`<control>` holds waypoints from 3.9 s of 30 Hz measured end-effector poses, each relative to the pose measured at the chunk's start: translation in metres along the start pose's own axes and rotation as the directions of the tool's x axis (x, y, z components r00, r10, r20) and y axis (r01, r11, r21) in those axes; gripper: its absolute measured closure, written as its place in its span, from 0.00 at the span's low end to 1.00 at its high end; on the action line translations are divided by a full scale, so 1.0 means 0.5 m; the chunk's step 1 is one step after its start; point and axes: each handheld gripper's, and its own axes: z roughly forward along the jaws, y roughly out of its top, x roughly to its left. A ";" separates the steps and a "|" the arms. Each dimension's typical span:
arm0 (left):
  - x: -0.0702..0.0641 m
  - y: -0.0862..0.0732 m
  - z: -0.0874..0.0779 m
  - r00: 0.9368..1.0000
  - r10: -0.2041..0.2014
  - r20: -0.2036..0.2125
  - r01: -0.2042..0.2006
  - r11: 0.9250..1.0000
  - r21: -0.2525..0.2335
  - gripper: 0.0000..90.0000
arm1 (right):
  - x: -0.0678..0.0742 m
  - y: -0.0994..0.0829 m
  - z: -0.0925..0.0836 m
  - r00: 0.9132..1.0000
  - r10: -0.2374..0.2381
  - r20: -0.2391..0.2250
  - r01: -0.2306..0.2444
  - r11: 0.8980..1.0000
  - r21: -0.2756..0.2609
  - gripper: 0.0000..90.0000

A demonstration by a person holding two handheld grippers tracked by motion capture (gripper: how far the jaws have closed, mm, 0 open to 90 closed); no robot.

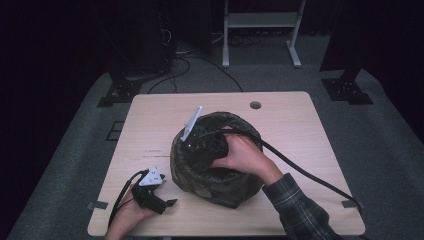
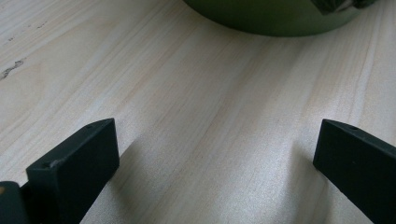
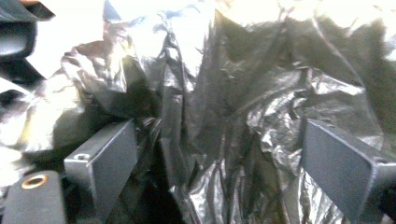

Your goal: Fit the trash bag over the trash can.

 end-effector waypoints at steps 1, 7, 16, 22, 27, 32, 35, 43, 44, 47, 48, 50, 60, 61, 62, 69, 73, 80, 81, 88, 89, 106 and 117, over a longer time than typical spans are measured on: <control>0.000 0.000 0.000 1.000 0.000 0.000 0.000 1.000 0.000 0.00 | -0.002 0.000 0.006 1.000 0.004 -0.007 -0.004 1.000 0.010 0.11; 0.000 0.000 0.000 1.000 0.000 0.000 0.000 1.000 0.000 0.00 | -0.013 0.000 0.044 0.999 0.024 -0.028 -0.021 0.995 0.094 0.11; 0.000 0.000 0.000 1.000 0.000 0.000 0.000 1.000 0.000 0.00 | -0.021 -0.003 0.008 1.000 0.029 0.003 -0.029 0.999 0.021 0.11; 0.000 0.000 0.000 1.000 0.000 0.000 0.000 1.000 0.000 0.00 | -0.022 -0.008 -0.030 0.999 0.040 0.024 -0.039 0.999 -0.028 0.11; 0.000 0.000 0.000 1.000 0.000 0.000 0.000 1.000 0.000 0.00 | -0.020 -0.015 -0.060 0.998 0.044 0.049 -0.041 0.998 -0.051 0.11; 0.000 0.000 0.000 1.000 0.000 0.000 0.000 1.000 0.000 0.00 | -0.032 -0.045 -0.109 0.995 0.067 0.080 -0.057 0.991 -0.125 0.11; 0.000 0.000 0.000 1.000 -0.001 0.000 0.001 1.000 0.000 0.00 | -0.036 -0.062 -0.125 0.992 0.082 0.101 -0.065 0.986 -0.154 0.11; 0.000 0.000 0.000 1.000 -0.001 -0.001 0.001 1.000 0.000 0.00 | -0.045 -0.138 -0.194 0.985 0.134 0.104 -0.105 0.962 -0.251 0.11; 0.000 0.000 0.000 1.000 -0.001 -0.001 0.001 1.000 0.000 0.00 | -0.044 -0.147 -0.201 0.983 0.143 0.113 -0.109 0.959 -0.260 0.11; -0.001 0.000 0.000 1.000 -0.002 -0.001 0.002 1.000 0.000 0.00 | -0.046 -0.177 -0.221 0.980 0.161 0.119 -0.122 0.950 -0.287 0.11; -0.001 0.000 0.000 1.000 -0.002 -0.002 0.002 1.000 0.000 0.00 | -0.046 -0.187 -0.227 0.978 0.168 0.122 -0.126 0.946 -0.297 0.11; -0.001 0.000 0.000 1.000 -0.003 -0.002 0.003 1.000 0.000 0.00 | -0.047 -0.209 -0.239 0.974 0.188 0.126 -0.140 0.939 -0.315 0.11; -0.001 0.000 0.000 1.000 -0.003 -0.002 0.003 1.000 0.000 0.00 | -0.030 -0.322 -0.288 0.951 0.269 0.150 -0.197 0.906 -0.375 0.11; -0.001 0.000 0.000 1.000 -0.003 -0.002 0.003 1.000 0.000 0.00 | -0.029 -0.330 -0.291 0.948 0.278 0.155 -0.202 0.903 -0.380 0.11; -0.001 0.000 0.000 1.000 -0.002 -0.002 0.002 1.000 0.000 0.00 | -0.026 -0.343 -0.295 0.943 0.293 0.160 -0.214 0.898 -0.385 0.11; -0.001 0.000 0.000 1.000 -0.003 -0.002 0.003 1.000 0.001 0.00 | -0.018 -0.408 -0.299 0.925 0.340 0.168 -0.249 0.879 -0.407 0.11; -0.001 0.000 0.000 1.000 -0.003 -0.002 0.003 1.000 0.001 0.00 | -0.013 -0.448 -0.288 0.916 0.362 0.173 -0.264 0.868 -0.420 0.11; -0.001 0.000 0.000 1.000 -0.003 -0.002 0.003 1.000 0.002 0.00 | 0.003 -0.520 -0.247 0.898 0.398 0.186 -0.281 0.846 -0.454 0.11; -0.001 0.000 0.000 1.000 -0.003 -0.002 0.003 1.000 0.002 0.00 | 0.004 -0.526 -0.242 0.897 0.403 0.183 -0.286 0.843 -0.455 0.11; -0.001 0.000 0.000 1.000 -0.003 -0.002 0.003 1.000 0.001 0.00 | 0.010 -0.583 -0.190 0.873 0.445 0.199 -0.311 0.822 -0.478 0.11; -0.001 0.000 0.000 1.000 -0.003 -0.002 0.003 1.000 0.001 0.00 | 0.010 -0.583 -0.190 0.873 0.445 0.199 -0.311 0.822 -0.478 0.11; -0.001 0.000 0.000 1.000 -0.005 -0.002 0.005 1.000 0.001 0.00 | 0.015 -0.692 -0.105 0.816 0.532 0.227 -0.370 0.783 -0.500 0.11; -0.001 0.000 0.000 1.000 -0.005 -0.002 0.005 1.000 0.001 0.00 | 0.014 -0.742 -0.054 0.786 0.567 0.247 -0.416 0.781 -0.466 0.11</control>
